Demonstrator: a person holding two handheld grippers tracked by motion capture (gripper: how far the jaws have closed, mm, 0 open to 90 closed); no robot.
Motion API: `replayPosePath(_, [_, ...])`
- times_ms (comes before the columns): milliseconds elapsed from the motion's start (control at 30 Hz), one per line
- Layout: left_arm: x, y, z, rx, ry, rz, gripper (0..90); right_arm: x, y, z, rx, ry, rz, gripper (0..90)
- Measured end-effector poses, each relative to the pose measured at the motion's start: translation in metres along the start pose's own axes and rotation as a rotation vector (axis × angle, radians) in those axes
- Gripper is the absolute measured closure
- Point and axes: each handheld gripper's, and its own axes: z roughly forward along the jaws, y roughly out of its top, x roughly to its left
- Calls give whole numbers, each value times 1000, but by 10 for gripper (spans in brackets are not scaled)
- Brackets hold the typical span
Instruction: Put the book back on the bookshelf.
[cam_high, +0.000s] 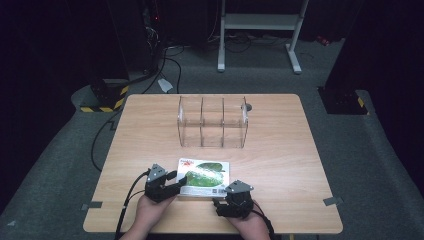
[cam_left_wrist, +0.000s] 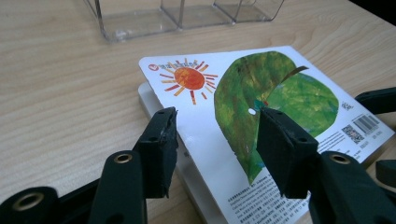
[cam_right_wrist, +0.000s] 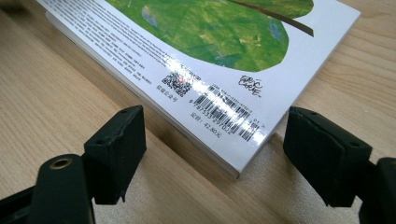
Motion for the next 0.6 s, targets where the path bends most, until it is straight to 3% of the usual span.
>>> replayPosePath(167, [-4,4,-7,-48,-8,9,490,0,0,0,1,-9,-8,210])
replayPosePath(300, [-9,8,-15,-102,-20,39,500,2,1,1,5,-18,2,220])
replayPosePath(600, [-11,10,-18,-110,-17,59,512,0,2,0,-15,-33,41,282])
